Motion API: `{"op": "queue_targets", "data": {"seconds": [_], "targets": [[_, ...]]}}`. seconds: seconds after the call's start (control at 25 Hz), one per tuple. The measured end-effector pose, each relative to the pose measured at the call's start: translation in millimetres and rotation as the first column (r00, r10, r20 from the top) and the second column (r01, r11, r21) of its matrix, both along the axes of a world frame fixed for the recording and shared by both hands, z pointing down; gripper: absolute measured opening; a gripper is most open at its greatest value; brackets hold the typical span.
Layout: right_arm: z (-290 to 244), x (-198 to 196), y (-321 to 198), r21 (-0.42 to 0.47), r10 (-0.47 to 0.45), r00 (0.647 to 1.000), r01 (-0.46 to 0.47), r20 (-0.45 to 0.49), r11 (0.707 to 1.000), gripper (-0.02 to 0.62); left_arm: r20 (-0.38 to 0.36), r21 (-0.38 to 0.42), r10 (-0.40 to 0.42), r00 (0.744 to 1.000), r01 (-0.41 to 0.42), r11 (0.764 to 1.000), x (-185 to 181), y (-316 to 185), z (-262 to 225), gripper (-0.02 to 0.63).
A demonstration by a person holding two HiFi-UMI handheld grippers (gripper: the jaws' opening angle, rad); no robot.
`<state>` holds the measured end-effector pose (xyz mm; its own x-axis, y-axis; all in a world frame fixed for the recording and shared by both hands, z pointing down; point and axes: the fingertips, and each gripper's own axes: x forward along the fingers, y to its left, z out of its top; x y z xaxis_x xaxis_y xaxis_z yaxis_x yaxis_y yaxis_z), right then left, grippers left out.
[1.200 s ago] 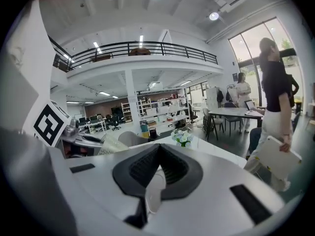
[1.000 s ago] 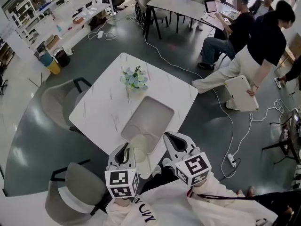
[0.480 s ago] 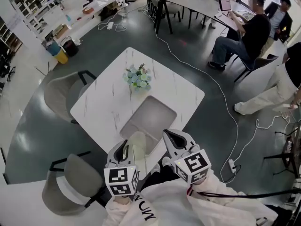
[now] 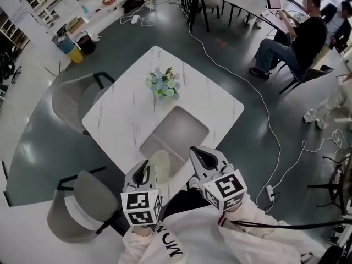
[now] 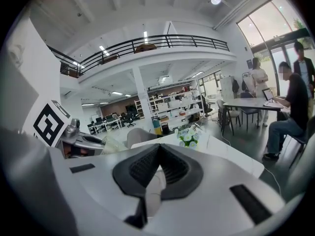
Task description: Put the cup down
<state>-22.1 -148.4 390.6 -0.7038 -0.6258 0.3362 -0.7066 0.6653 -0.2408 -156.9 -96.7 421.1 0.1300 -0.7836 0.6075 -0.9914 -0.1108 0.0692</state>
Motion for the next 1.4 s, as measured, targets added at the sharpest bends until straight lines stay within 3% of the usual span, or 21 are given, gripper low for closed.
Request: {"op": "queue_targets", "data": {"seconds": [0.8, 1.4], "targets": [[58, 11, -16, -0.103, 0.050, 0.997, -0.057, -0.066, 0.993, 0.005, -0.009, -0.159, 0.095, 0.995, -0.095, 0.983, 11, -20, 69, 0.034], [102, 15, -28, -0.189, 0.067, 0.993, -0.085, -0.095, 0.978, 0.005, 0.008, -0.313, 0.148, 0.989, -0.138, 0.940, 12, -28, 135, 0.034]]}}
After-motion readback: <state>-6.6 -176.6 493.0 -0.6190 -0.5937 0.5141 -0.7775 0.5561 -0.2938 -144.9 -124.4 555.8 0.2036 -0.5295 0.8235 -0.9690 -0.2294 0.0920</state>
